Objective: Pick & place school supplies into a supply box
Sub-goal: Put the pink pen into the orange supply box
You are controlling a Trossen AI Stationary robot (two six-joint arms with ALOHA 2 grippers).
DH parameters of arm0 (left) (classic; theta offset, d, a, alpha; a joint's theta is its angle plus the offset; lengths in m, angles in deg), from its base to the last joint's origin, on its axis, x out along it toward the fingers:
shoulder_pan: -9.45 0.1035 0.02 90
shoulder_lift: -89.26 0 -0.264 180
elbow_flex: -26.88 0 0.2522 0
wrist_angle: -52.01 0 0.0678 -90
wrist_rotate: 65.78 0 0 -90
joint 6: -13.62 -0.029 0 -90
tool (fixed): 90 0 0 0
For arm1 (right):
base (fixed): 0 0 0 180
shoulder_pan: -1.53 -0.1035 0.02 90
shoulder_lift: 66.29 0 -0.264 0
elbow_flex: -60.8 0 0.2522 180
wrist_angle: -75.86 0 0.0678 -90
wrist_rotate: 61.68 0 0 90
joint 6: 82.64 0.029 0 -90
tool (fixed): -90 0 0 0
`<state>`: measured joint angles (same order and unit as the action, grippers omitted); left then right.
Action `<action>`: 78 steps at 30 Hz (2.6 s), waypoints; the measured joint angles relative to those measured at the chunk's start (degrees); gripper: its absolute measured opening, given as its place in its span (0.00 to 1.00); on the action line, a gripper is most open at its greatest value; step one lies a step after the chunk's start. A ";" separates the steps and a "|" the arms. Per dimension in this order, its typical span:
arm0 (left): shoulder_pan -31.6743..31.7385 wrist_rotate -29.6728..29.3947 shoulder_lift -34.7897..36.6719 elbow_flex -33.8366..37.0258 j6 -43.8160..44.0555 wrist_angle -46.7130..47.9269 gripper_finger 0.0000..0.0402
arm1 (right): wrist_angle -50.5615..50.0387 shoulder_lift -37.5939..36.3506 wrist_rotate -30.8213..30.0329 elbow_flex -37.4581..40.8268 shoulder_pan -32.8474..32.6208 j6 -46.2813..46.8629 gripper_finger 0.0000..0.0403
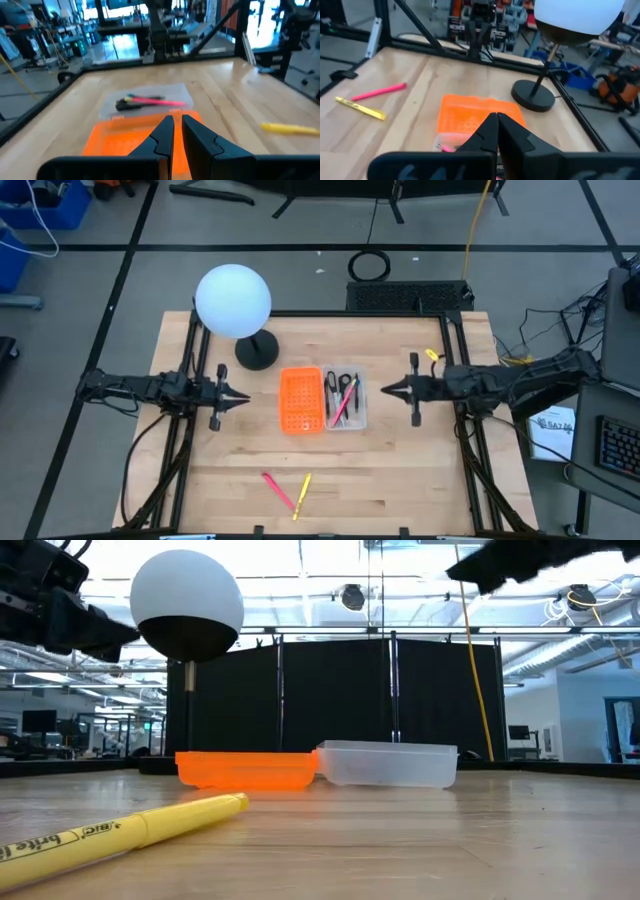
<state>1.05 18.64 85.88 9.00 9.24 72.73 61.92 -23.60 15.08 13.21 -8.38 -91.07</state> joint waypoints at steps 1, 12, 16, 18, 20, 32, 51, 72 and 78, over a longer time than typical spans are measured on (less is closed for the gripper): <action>0.02 -0.02 0.00 0.00 0.05 -0.86 0.12 | 1.13 -1.87 -0.02 2.07 -0.45 0.19 0.00; 0.02 -1.52 0.00 0.00 1.39 -1.03 0.03 | 22.51 -15.17 5.86 22.93 -1.78 0.22 0.00; 0.00 -4.04 0.00 0.00 -1.21 -0.61 0.02 | 20.79 -17.15 5.93 24.72 -1.40 0.38 0.00; 0.00 -6.57 0.00 0.00 -1.52 -0.64 0.01 | 20.66 -17.49 5.97 25.29 -1.40 0.45 0.00; 0.01 -9.53 0.00 0.00 0.01 -0.66 0.01 | 19.82 -17.57 6.03 25.42 -1.40 1.71 0.00; -0.80 -18.02 -1.37 0.00 19.22 0.45 0.01 | 15.31 -17.57 8.75 25.42 -1.46 -1.37 0.00; -22.29 -35.41 -47.37 -28.54 38.26 5.76 0.00 | 16.62 -17.57 8.69 25.42 -1.44 -7.62 0.00; -33.42 -30.96 -98.01 -77.70 81.13 46.79 0.00 | 13.15 -28.21 22.36 25.42 -1.42 -1.11 0.00; -33.26 -24.02 -103.41 -79.99 88.84 46.78 0.00 | 11.20 -29.04 22.36 25.42 -1.42 -2.38 0.00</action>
<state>-32.21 -5.38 -17.53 -71.00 98.08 119.51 73.12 -52.64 37.44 38.63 -9.80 -93.44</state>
